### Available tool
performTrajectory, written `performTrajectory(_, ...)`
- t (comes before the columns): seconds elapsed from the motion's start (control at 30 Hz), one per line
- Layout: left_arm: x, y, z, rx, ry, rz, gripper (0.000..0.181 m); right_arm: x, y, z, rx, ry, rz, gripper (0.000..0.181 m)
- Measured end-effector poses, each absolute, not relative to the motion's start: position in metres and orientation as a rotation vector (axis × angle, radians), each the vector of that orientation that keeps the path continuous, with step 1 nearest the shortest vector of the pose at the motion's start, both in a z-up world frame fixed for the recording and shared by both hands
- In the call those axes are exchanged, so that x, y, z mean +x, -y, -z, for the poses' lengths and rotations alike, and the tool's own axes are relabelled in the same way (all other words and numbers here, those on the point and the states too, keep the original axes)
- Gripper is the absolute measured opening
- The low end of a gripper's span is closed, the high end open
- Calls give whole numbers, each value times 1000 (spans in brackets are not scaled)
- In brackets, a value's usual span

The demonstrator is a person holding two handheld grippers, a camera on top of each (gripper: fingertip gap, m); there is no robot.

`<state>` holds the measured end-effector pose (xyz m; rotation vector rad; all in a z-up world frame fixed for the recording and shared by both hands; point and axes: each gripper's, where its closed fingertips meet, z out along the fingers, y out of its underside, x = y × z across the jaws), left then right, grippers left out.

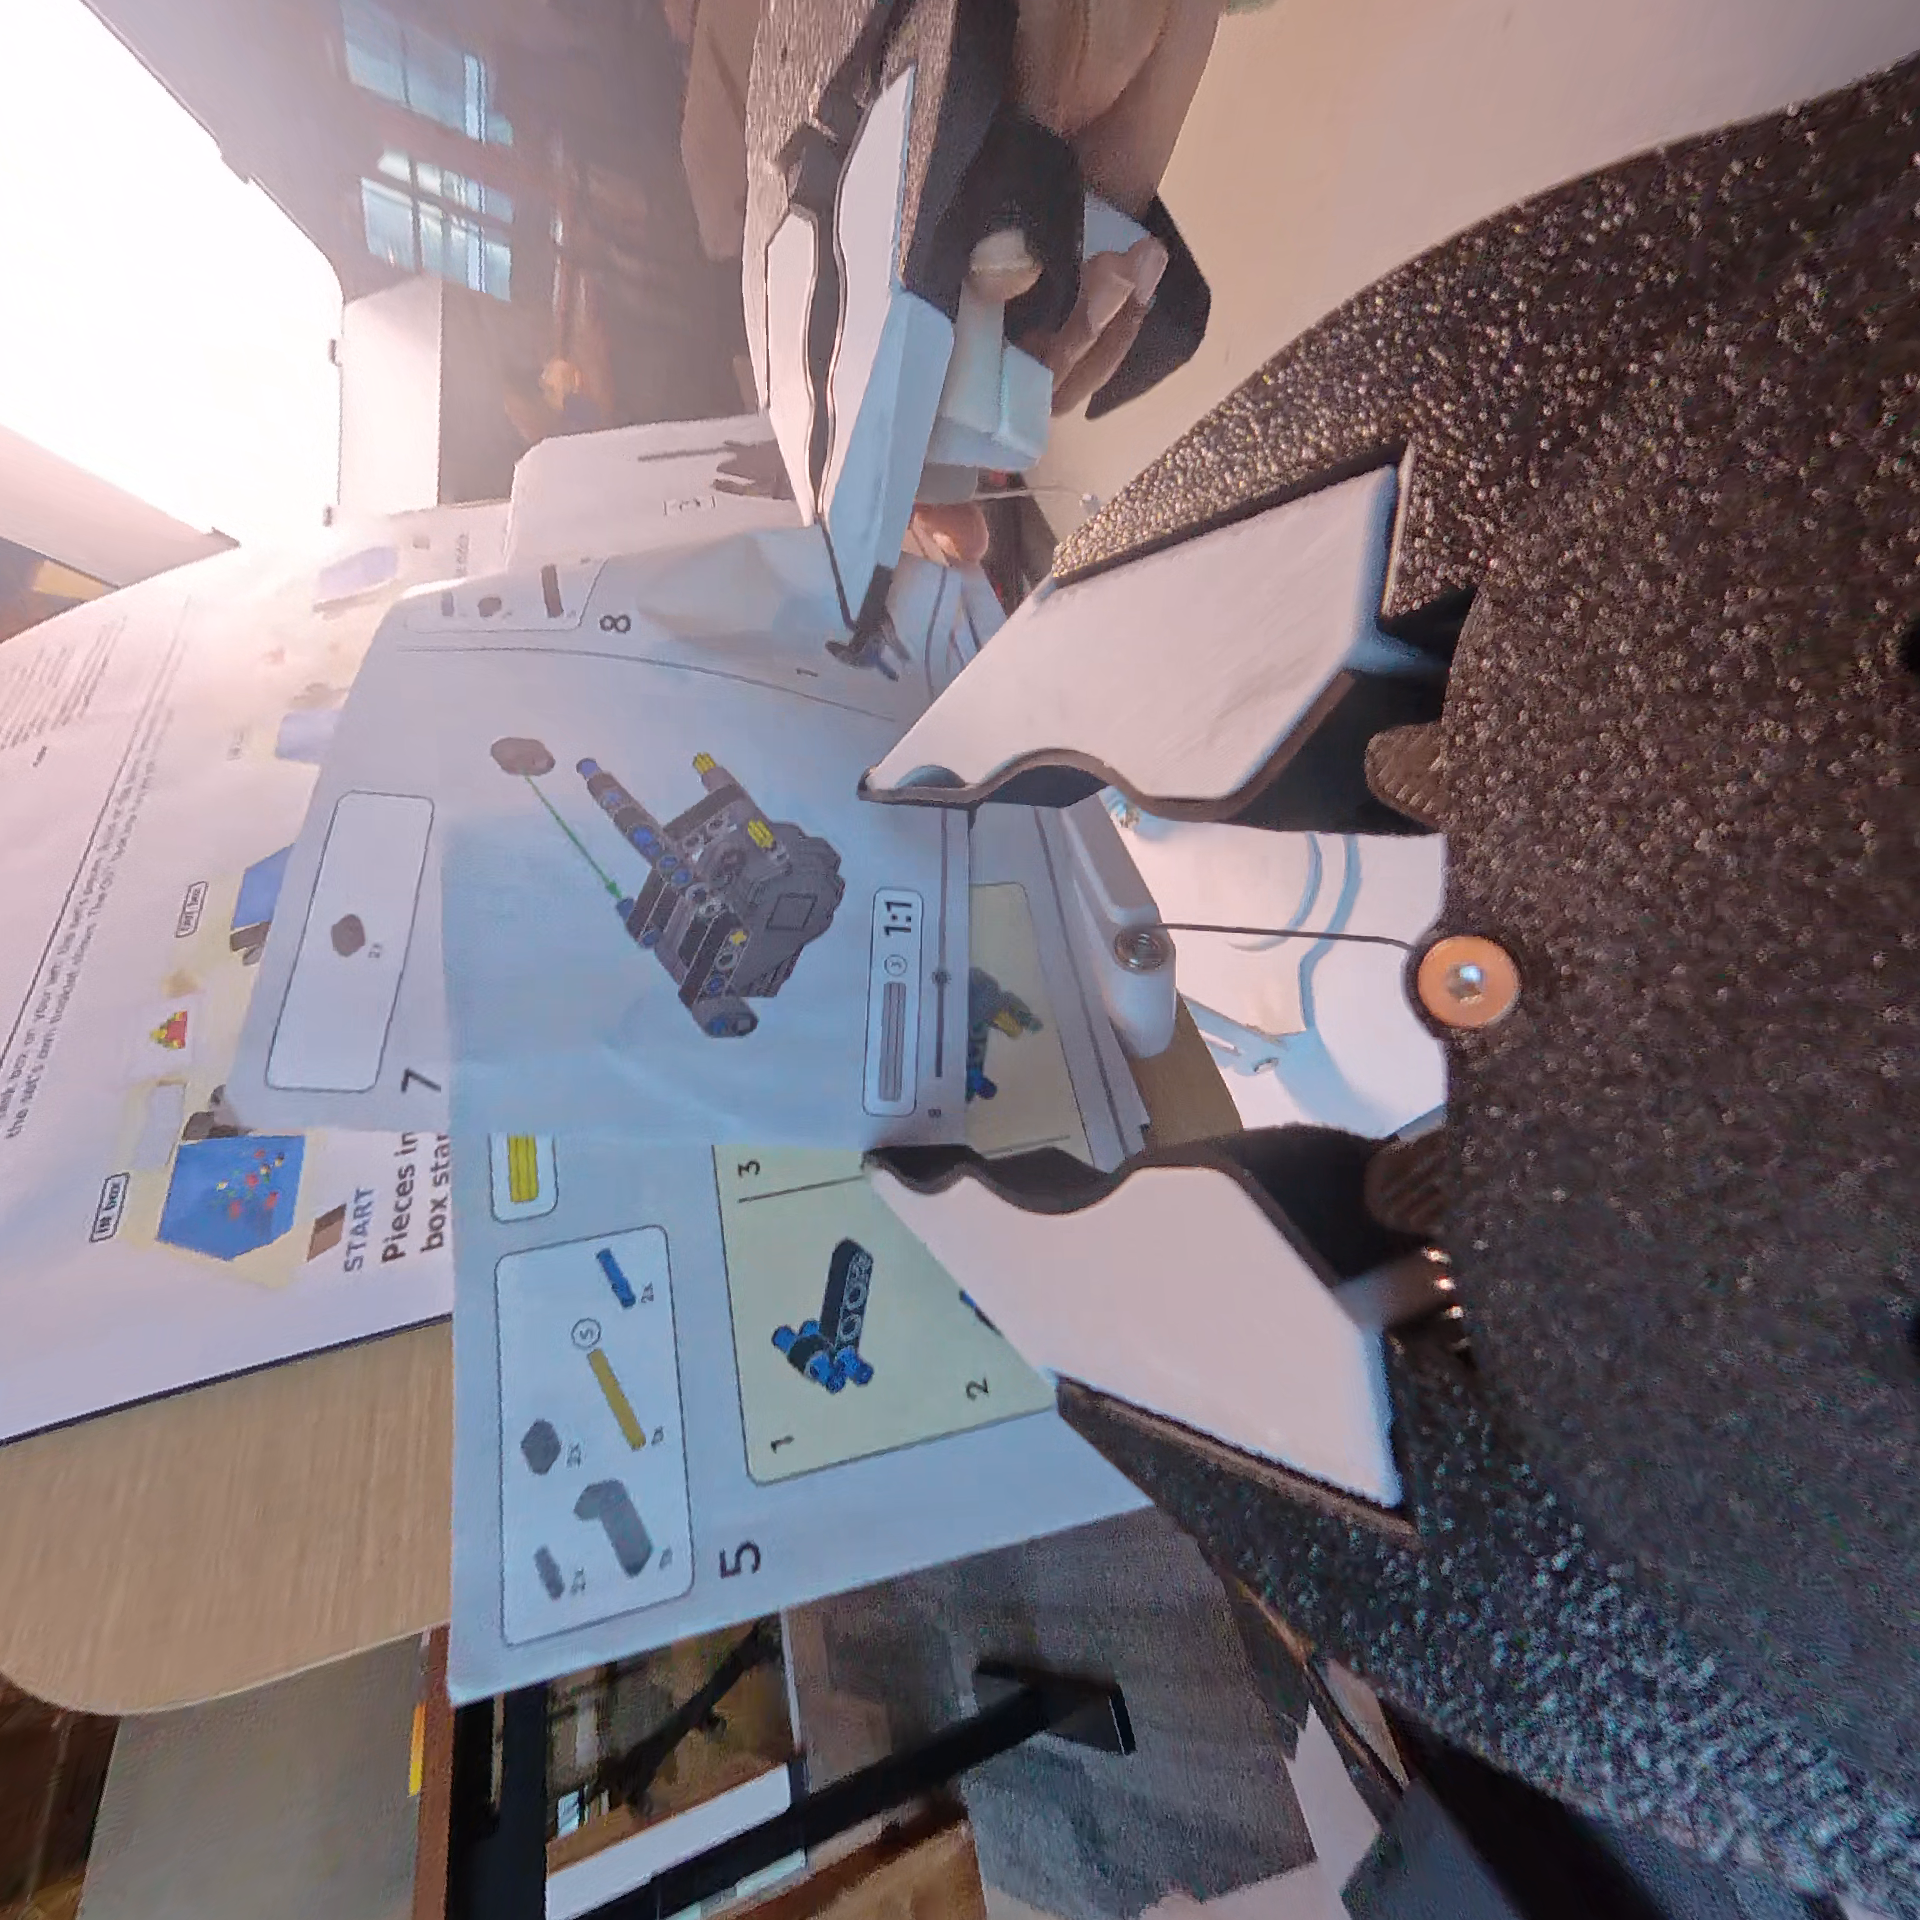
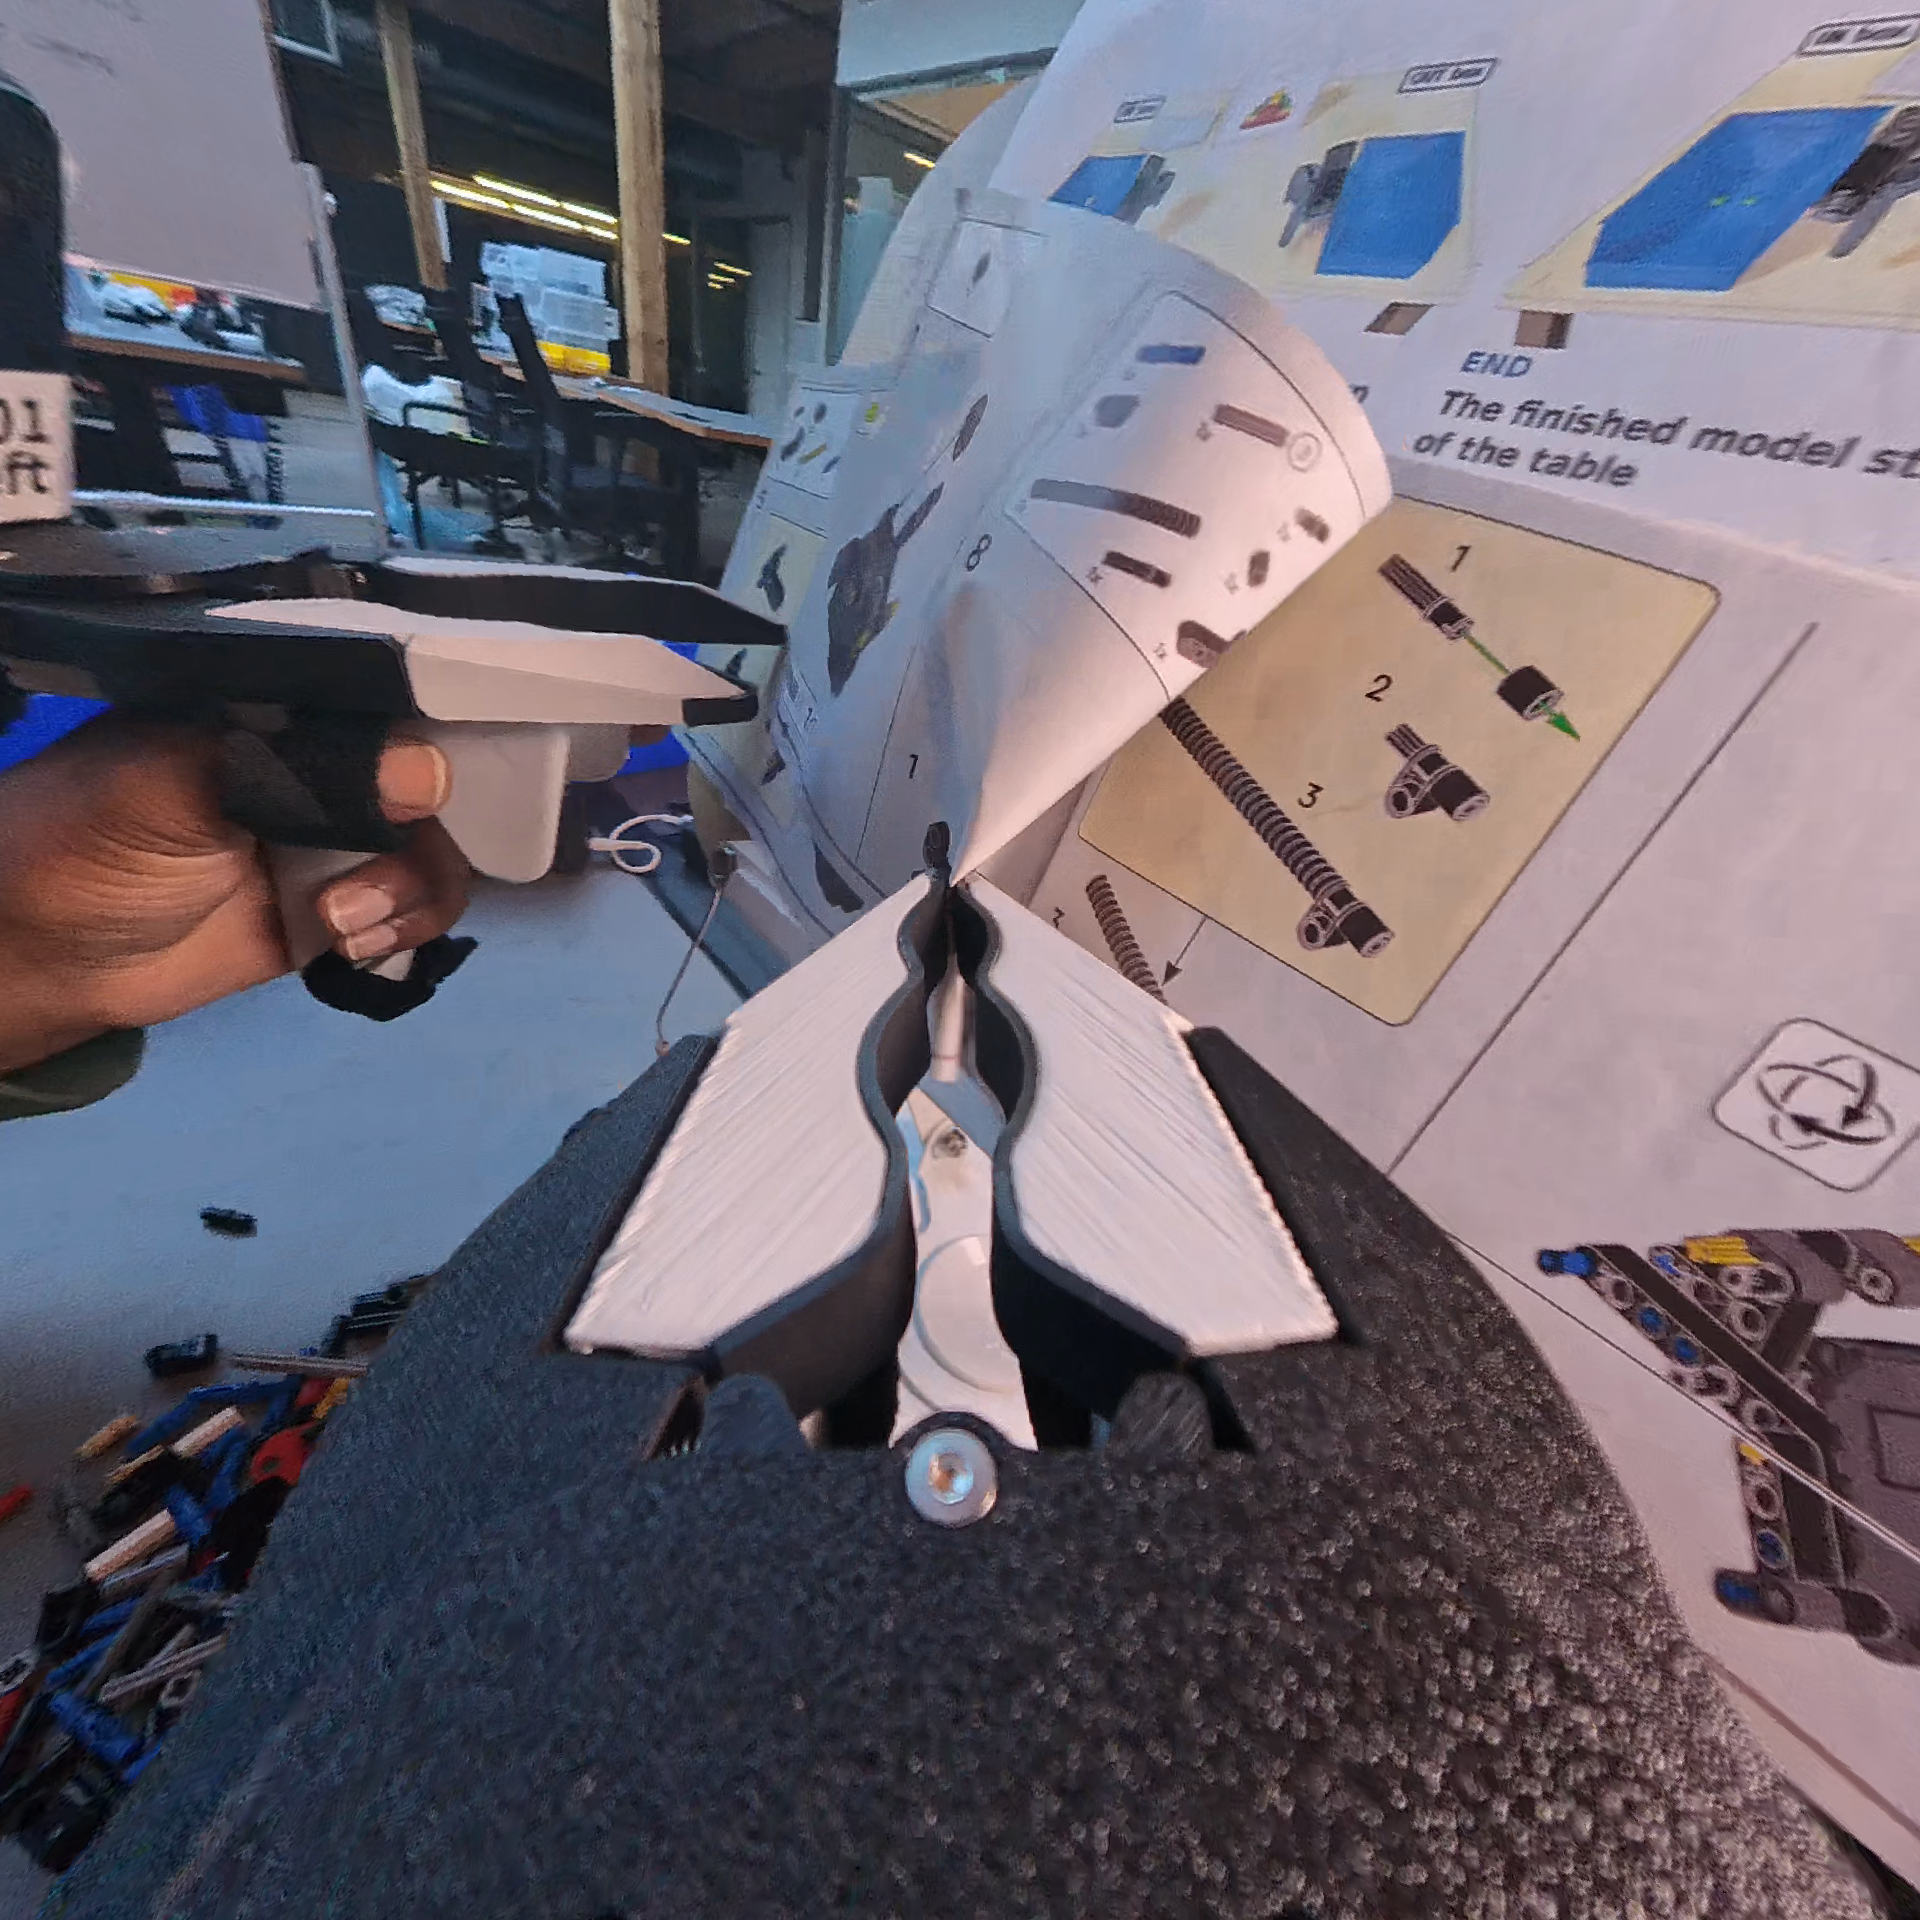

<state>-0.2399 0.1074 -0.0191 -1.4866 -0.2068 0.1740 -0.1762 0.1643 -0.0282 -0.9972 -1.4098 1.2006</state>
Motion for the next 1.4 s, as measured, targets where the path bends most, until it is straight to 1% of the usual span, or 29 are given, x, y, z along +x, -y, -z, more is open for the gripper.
performTrajectory(0.03,-235,-107,18,-1484,183,-128,60,-177,-160,27,-995,1428,-1229,0)
performTrajectory(0.17,-224,-106,13,-1466,150,-32,27,-181,-159,28,-1002,1454,-1201,0)
performTrajectory(0.27,-207,-107,5,-1435,100,41,3,-176,-169,28,-1039,1416,-1152,10)
performTrajectory(0.33,-196,-110,0,-1422,79,66,0,-170,-177,28,-1066,1368,-1103,27)
performTrajectory(0.4,-186,-113,-3,-1424,59,79,0,-159,-182,25,-1047,1307,-1029,55)
performTrajectory(0.5,-172,-116,-9,-1417,41,115,0,-146,-177,26,-928,1283,-827,77)
performTrajectory(0.53,-166,-118,-11,-1414,38,137,0,-145,-176,27,-896,1273,-746,83)
performTrajectory(0.63,-138,-121,-20,-1387,-21,256,0,-147,-171,20,-856,1220,-646,89)
performTrajectory(0.67,-122,-121,-22,-1382,-82,300,5,-149,-173,16,-865,1199,-633,92)
performTrajectory(0.7,-108,-120,-22,-1385,-148,331,12,-150,-176,11,-875,1171,-633,90)
performTrajectory(0.77,-101,-120,-20,-1397,-210,292,33,-148,-188,2,-920,1104,-660,80)
performTrajectory(0.83,-126,-119,-14,-1414,-166,151,34,-142,-202,-1,-963,1061,-692,70)
performTrajectory(0.9,-173,-118,3,-1494,-32,-51,31,-132,-217,-1,-999,1023,-709,65)
performTrajectory(0.97,-213,-115,23,-1582,75,-218,30,-122,-232,1,-1038,996,-720,61)
performTrajectory(1.03,-236,-112,39,-1650,112,-337,34,-113,-248,4,-1081,972,-719,60)
performTrajectory(1.2,-255,-108,46,-1646,55,-605,30,-97,-296,22,-1175,948,-610,57)
performTrajectory(1.27,-257,-107,46,-1639,42,-653,31,-93,-313,31,-1207,947,-571,57)
performTrajectory(1.33,-258,-106,46,-1635,39,-667,31,-89,-324,36,-1217,948,-544,61)
performTrajectory(1.4,-259,-105,46,-1632,47,-668,32,-78,-332,36,-1243,904,-515,58)
